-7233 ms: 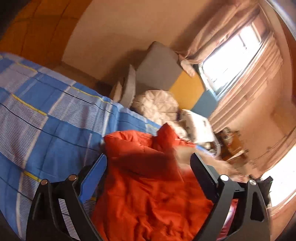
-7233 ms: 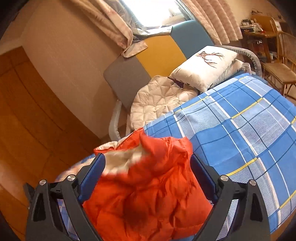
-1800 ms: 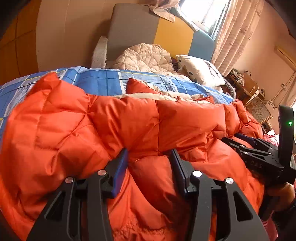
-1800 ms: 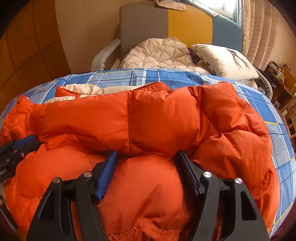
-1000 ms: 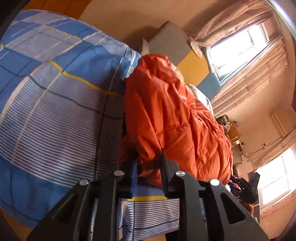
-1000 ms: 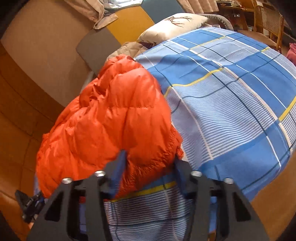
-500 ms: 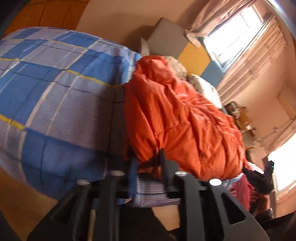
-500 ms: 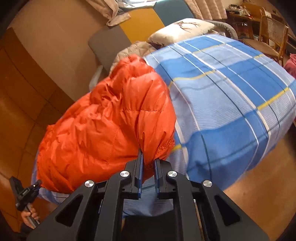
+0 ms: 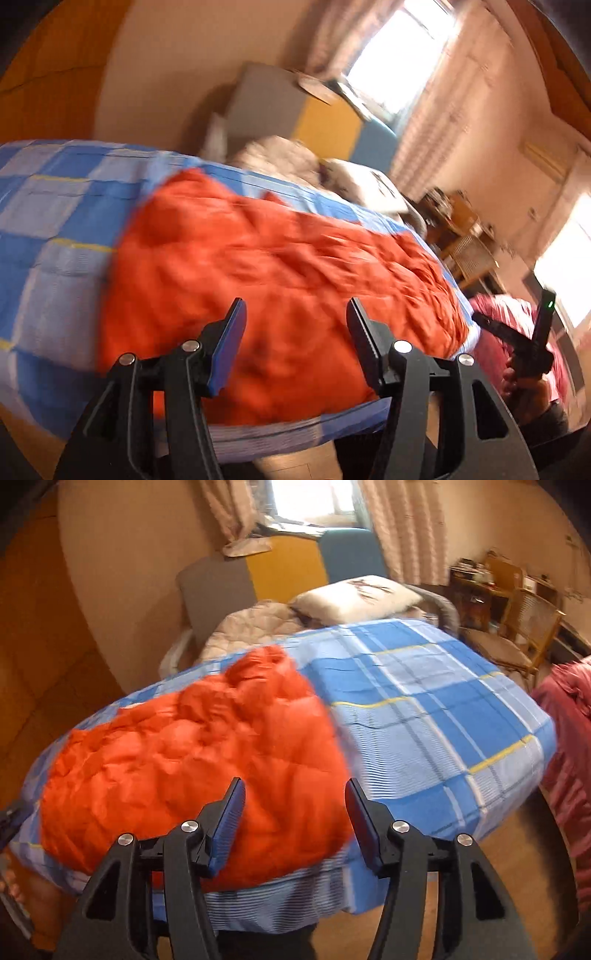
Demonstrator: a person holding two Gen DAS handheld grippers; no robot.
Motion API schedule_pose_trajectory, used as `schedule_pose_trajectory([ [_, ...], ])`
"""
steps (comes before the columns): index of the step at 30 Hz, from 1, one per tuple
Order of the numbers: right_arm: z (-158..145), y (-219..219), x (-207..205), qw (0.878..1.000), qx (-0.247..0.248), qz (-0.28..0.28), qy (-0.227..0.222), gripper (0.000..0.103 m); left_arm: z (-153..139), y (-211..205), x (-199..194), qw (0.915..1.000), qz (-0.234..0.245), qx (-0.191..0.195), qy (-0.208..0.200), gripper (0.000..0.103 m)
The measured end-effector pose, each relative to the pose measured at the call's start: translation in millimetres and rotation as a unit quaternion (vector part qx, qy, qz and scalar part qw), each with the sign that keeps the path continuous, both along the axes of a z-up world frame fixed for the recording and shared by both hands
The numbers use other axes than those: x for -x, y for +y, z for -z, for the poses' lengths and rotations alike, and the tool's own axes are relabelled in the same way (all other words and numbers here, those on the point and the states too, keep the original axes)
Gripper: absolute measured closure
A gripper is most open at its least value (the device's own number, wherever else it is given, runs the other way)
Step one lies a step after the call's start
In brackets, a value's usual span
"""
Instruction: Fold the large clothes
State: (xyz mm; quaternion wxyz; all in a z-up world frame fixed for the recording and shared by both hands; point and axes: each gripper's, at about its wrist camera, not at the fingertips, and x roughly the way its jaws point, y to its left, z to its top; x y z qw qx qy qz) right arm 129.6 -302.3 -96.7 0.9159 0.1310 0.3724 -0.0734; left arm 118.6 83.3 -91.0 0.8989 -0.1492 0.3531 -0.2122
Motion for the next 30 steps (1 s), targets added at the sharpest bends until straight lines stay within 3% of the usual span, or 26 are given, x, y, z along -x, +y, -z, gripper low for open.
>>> schedule_pose_trajectory([
  [6, 4.1, 61.8, -24.7, 0.997, -0.003, -0.083, -0.002, 0.047, 10.7, -58.7, -33.9, 0.9989, 0.027, -0.035, 0.018, 0.048],
  [8, 10.7, 76.9, -32.3, 0.995, 0.003, -0.096, 0.005, 0.047, 15.7, -69.3, -40.5, 0.9976, 0.018, -0.064, 0.020, 0.048],
  [13, 31.0, 81.3, -49.0, 0.995, 0.009, -0.092, 0.030, 0.047, 34.7, -81.6, -52.8, 0.9941, 0.012, -0.101, 0.036, 0.046],
  [20, 59.6, 81.8, -63.2, 0.994, 0.033, -0.087, 0.054, 0.047, 61.4, -84.7, -69.7, 0.9927, 0.008, -0.114, 0.040, 0.046],
  [23, 59.8, 81.6, -63.7, 0.994, 0.032, -0.083, 0.059, 0.047, 58.8, -84.9, -66.9, 0.9927, 0.005, -0.112, 0.043, 0.046],
  [26, 50.4, 73.7, -57.6, 0.995, 0.000, -0.081, 0.058, 0.046, 50.1, -82.0, -61.8, 0.9935, 0.004, -0.107, 0.040, 0.047],
  [30, 30.6, 45.0, -35.5, 0.996, -0.071, -0.048, 0.023, 0.037, 35.4, -69.8, -49.9, 0.9949, -0.010, -0.099, 0.016, 0.044],
])
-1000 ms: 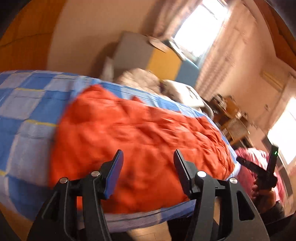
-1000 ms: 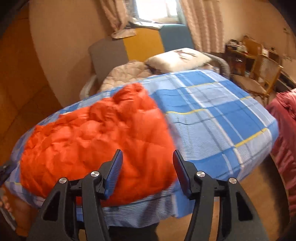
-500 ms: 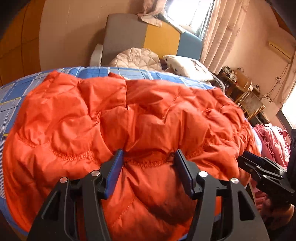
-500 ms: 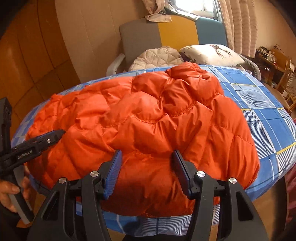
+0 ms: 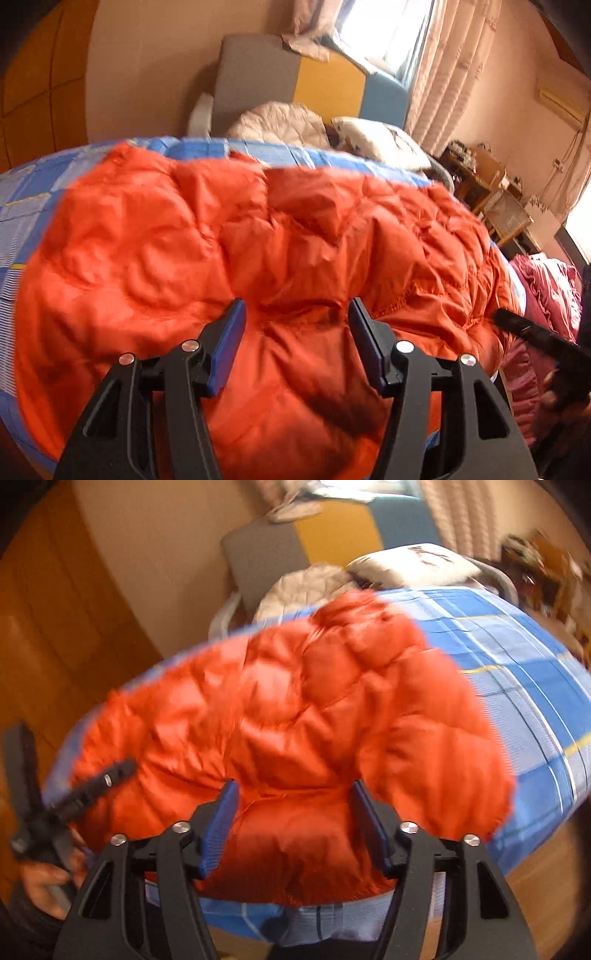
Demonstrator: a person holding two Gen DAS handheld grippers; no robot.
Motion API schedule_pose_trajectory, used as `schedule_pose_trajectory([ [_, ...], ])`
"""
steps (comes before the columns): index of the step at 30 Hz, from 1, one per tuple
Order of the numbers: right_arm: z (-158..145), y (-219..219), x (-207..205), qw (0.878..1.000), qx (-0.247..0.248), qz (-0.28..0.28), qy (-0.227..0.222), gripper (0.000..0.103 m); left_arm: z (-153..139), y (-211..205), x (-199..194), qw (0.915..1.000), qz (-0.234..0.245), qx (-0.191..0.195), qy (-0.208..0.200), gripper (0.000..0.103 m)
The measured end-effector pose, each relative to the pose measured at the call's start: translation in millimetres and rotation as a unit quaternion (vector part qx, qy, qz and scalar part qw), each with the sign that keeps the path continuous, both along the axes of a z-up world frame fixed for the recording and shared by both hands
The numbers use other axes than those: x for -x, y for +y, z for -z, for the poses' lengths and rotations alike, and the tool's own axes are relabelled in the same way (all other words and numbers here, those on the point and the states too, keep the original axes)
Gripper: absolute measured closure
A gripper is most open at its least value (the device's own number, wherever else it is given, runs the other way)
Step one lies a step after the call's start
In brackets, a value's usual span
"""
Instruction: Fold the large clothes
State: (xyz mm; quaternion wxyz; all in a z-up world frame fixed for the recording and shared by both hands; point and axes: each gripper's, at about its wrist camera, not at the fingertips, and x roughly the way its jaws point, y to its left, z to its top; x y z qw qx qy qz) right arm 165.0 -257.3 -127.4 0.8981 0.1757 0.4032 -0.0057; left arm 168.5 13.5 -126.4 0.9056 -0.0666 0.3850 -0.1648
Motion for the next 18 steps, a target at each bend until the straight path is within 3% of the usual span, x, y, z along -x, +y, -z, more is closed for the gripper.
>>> schedule_pose_trajectory([
  [4, -8.5, -56.4, 29.8, 0.993, -0.064, 0.094, -0.028, 0.029, -4.0, 17.7, 1.8, 1.0000, -0.005, 0.002, -0.006, 0.044],
  [9, 19.7, -107.8, 39.3, 0.976, -0.133, 0.172, -0.010, 0.029, 4.0, 27.9, -4.2, 1.0000, -0.006, -0.004, 0.000, 0.050],
  [13, 46.5, -123.9, 36.5, 0.963, -0.197, 0.186, 0.005, 0.029, 9.6, 25.0, -6.1, 0.9999, -0.004, -0.013, 0.001, 0.050],
  [18, 64.5, -118.7, 29.2, 0.948, -0.271, 0.165, 0.008, 0.029, 7.9, 28.7, -6.0, 1.0000, -0.005, 0.004, 0.000, 0.051],
])
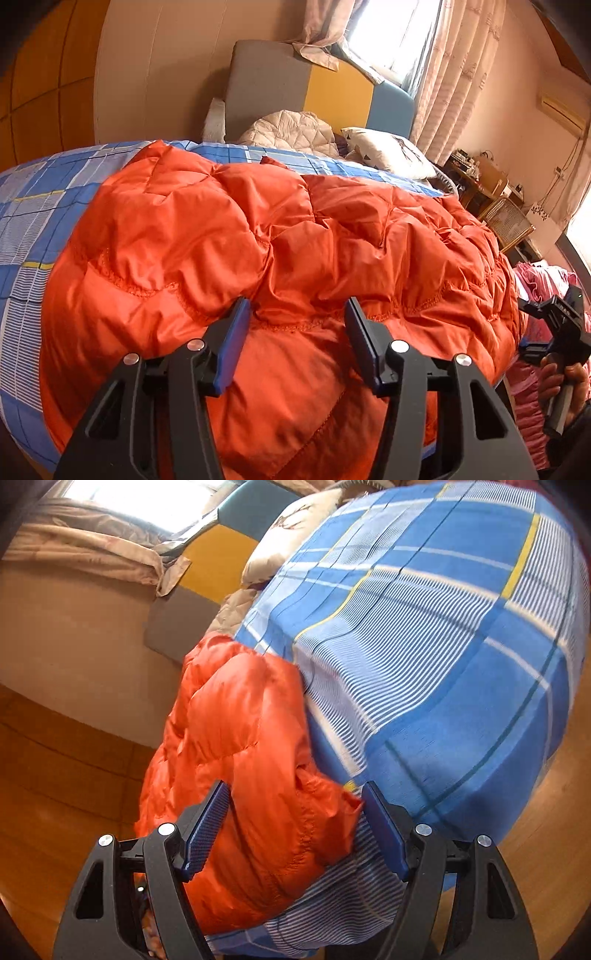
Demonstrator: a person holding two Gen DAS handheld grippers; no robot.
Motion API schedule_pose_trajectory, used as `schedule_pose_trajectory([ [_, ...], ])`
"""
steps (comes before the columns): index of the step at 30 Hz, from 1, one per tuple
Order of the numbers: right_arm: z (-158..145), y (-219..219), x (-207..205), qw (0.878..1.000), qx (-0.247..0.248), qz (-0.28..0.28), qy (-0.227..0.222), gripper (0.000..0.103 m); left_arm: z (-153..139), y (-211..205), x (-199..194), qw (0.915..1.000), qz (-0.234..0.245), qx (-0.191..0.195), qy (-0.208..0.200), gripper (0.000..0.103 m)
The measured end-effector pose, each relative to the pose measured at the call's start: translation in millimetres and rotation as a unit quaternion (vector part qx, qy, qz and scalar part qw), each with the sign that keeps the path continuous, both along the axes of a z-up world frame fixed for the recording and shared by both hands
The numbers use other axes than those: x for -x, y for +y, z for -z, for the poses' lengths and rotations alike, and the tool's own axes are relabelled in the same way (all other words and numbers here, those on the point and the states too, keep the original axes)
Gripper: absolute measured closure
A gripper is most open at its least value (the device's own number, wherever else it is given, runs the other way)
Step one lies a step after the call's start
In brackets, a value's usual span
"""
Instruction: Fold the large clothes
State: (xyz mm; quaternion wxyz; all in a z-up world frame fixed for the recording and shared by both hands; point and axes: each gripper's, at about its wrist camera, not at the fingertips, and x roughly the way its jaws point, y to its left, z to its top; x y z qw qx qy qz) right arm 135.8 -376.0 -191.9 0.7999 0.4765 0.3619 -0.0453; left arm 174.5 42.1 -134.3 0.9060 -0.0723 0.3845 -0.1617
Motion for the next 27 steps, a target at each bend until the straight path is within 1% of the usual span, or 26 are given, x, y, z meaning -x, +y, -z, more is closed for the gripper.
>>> schedule_pose_trajectory([
  [2, 4.6, 1.8, -5.3, 1.000, -0.016, -0.006, -0.002, 0.029, 3.7, 1.6, -1.4, 1.0000, 0.005, -0.001, 0.004, 0.052],
  [5, 10.9, 5.3, -11.4, 0.999, -0.034, -0.011, -0.004, 0.029, 8.6, 3.6, -4.9, 0.9999, 0.008, 0.009, 0.011, 0.052],
  [6, 11.1, 7.1, -14.6, 0.999, -0.036, -0.013, -0.009, 0.027, 10.8, 5.2, -6.4, 0.9997, 0.008, 0.016, 0.015, 0.052],
  [10, 6.7, 11.3, -32.1, 0.999, -0.037, -0.024, -0.026, 0.027, 17.5, 9.4, -11.6, 0.9989, 0.011, 0.035, 0.029, 0.053],
  [13, 11.3, 9.6, -48.8, 0.999, -0.039, -0.028, -0.024, 0.027, 21.3, 10.6, -13.1, 0.9984, 0.013, 0.043, 0.033, 0.054],
  [14, 12.6, 11.3, -52.1, 0.998, -0.038, -0.032, -0.025, 0.030, 22.6, 11.2, -13.2, 0.9982, 0.012, 0.048, 0.034, 0.054],
  [15, 14.0, 11.9, -53.5, 0.998, -0.040, -0.033, -0.026, 0.037, 23.6, 11.6, -13.3, 0.9981, 0.012, 0.050, 0.035, 0.054],
  [16, 16.2, 12.9, -53.4, 0.998, -0.048, -0.033, -0.029, 0.040, 24.9, 11.7, -13.0, 0.9981, 0.011, 0.051, 0.034, 0.054],
  [17, 17.7, 13.2, -53.2, 0.997, -0.054, -0.034, -0.032, 0.046, 26.0, 11.8, -13.0, 0.9980, 0.010, 0.052, 0.033, 0.054],
  [18, 18.3, 12.7, -52.8, 0.997, -0.059, -0.034, -0.034, 0.056, 26.9, 11.1, -13.1, 0.9981, 0.007, 0.052, 0.033, 0.054],
  [19, 17.3, 12.2, -51.6, 0.997, -0.058, -0.034, -0.037, 0.060, 27.2, 10.4, -13.6, 0.9982, 0.005, 0.050, 0.032, 0.054],
  [20, 14.6, 13.1, -51.0, 0.997, -0.054, -0.034, -0.040, 0.067, 27.4, 8.5, -13.4, 0.9984, 0.003, 0.046, 0.032, 0.054],
  [21, 10.2, 15.5, -51.3, 0.997, -0.047, -0.039, -0.044, 0.071, 25.8, 7.3, -14.1, 0.9986, 0.001, 0.042, 0.031, 0.054],
  [27, -9.9, 23.2, -47.3, 0.996, -0.030, -0.062, -0.061, 0.073, 25.8, -0.7, -12.0, 0.9995, 0.001, 0.023, 0.023, 0.054],
])
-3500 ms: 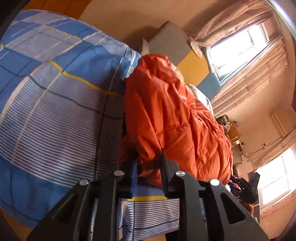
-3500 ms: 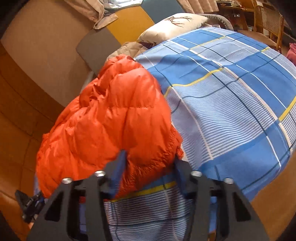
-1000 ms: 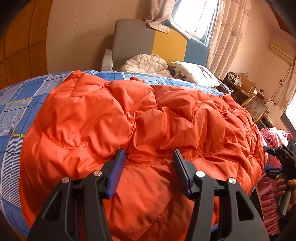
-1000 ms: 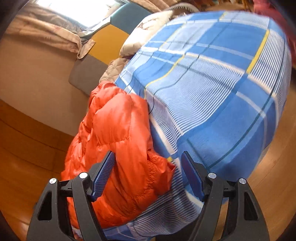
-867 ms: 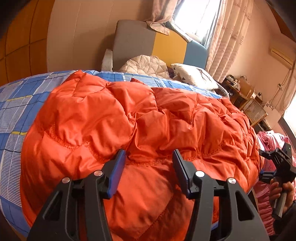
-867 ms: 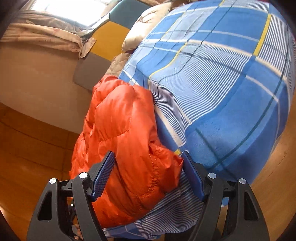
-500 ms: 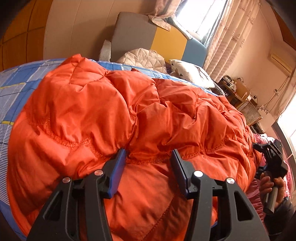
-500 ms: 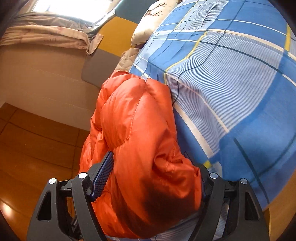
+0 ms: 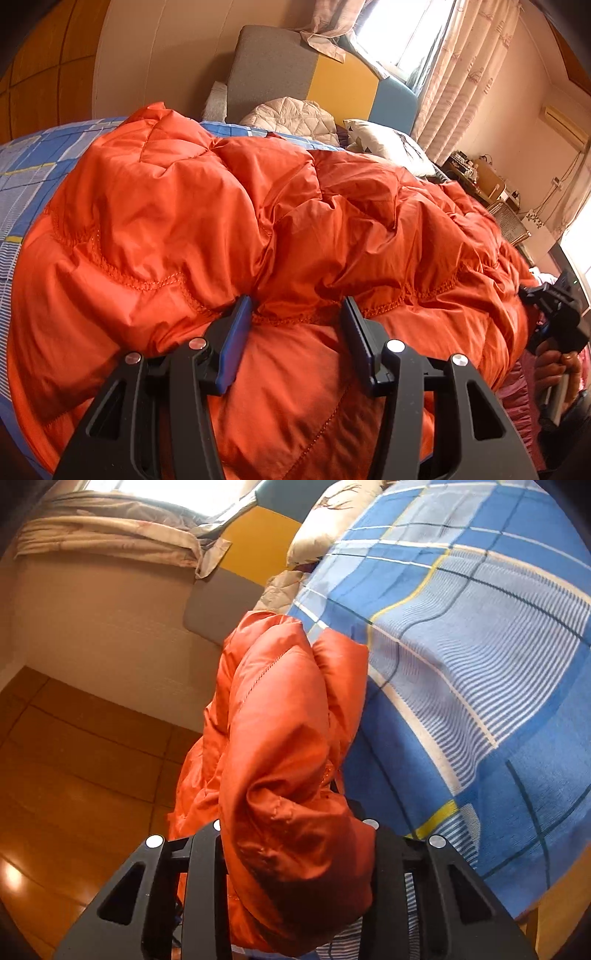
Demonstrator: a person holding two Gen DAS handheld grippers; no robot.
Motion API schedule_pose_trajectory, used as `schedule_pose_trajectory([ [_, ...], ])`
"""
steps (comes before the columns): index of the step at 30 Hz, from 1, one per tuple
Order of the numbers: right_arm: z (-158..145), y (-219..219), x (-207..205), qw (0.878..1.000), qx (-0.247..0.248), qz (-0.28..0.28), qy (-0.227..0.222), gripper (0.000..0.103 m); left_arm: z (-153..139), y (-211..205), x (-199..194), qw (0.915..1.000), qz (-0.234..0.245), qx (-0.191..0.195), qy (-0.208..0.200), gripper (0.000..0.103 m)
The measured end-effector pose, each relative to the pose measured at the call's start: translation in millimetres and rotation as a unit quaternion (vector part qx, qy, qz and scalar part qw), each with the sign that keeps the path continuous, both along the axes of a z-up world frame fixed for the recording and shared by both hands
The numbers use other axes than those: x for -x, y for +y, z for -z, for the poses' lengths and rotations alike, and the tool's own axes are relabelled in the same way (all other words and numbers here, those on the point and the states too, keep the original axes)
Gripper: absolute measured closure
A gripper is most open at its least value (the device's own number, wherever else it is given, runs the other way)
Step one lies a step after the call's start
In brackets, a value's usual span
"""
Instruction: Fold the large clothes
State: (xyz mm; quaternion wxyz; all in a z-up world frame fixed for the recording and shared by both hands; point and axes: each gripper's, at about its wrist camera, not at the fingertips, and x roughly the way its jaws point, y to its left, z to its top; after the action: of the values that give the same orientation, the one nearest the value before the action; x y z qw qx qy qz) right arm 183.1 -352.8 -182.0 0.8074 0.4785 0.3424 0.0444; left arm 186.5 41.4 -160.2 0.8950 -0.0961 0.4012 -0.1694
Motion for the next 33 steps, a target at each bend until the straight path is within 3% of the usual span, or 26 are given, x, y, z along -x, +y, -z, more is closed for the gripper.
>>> schedule_pose_trajectory([
  [8, -29.1, 18.5, 8.1, 0.999, 0.026, -0.016, -0.024, 0.077, 5.4, 0.6, -0.7, 1.0000, 0.002, 0.006, -0.007, 0.054],
  [17, -80.6, 68.7, 5.9, 0.992, 0.076, -0.062, -0.073, 0.079, 12.4, 14.2, -4.3, 0.9993, 0.008, 0.036, -0.002, 0.055],
  [33, -111.2, 143.3, 7.1, 0.982, 0.104, -0.120, -0.102, 0.080, 17.3, 19.5, -8.6, 0.9986, 0.013, 0.050, 0.001, 0.057],
])
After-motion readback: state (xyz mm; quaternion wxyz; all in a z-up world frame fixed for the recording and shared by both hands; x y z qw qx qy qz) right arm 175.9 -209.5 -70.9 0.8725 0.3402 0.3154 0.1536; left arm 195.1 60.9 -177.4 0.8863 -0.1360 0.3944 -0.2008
